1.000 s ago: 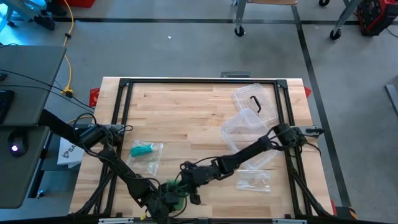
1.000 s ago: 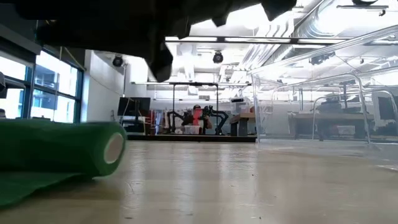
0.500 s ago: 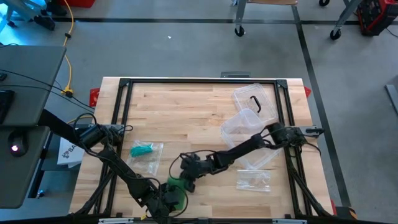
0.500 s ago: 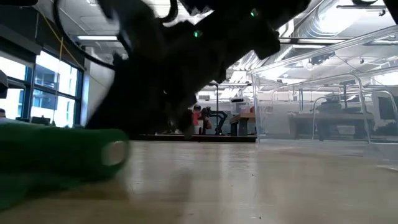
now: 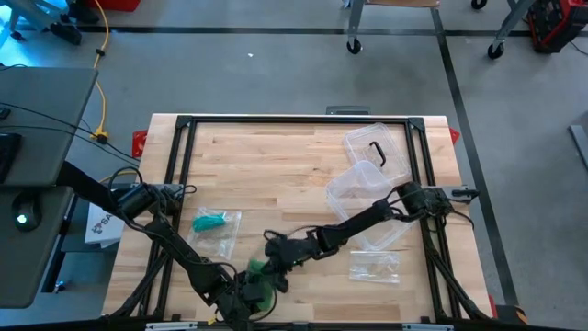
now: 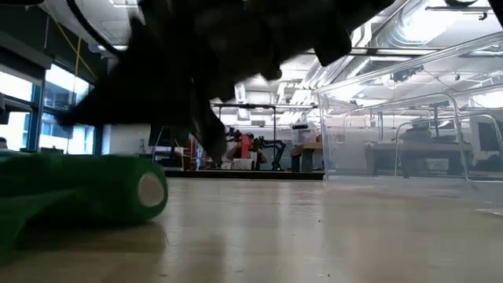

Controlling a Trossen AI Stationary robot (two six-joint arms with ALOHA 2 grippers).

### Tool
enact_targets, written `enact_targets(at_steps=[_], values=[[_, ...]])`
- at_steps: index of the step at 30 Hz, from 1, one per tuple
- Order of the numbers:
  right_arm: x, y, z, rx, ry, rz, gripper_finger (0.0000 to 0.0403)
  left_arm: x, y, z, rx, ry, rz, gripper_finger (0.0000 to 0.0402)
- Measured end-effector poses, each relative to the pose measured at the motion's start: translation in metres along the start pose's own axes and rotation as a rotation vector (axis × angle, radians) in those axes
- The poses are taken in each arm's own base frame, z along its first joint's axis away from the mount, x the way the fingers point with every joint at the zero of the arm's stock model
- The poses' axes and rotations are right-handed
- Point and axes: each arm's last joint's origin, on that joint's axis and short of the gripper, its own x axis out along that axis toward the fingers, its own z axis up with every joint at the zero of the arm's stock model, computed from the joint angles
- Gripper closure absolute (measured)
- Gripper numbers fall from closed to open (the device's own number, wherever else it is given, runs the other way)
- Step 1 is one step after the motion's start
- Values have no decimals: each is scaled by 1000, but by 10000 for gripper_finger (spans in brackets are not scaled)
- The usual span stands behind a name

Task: Roll bandage
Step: Roll the green bandage

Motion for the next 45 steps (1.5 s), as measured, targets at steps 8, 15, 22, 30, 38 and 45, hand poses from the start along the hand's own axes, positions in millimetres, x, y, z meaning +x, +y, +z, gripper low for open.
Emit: enact_targets(at_steps=[8, 15, 22, 30, 38, 45], values=[[-2, -13, -7, -15, 25, -223, 402, 0, -3, -1, 18, 20, -36, 402], [-3, -20, -6, -4, 48, -251, 403, 0, -3, -1, 18, 19, -37, 401], [-4, -20, -6, -60, 50, -270, 403, 0, -6, 2, 9, -2, -69, 389], [-17, -10, 7, -143, 39, -292, 403, -3, -9, 6, -27, 24, -135, 269], [-24, -7, 11, -166, 63, -280, 376, -31, -17, 21, -31, -10, -229, 195], [-22, 7, 4, -179, 102, -160, 243, -61, -2, 22, -19, -200, 71, 204]])
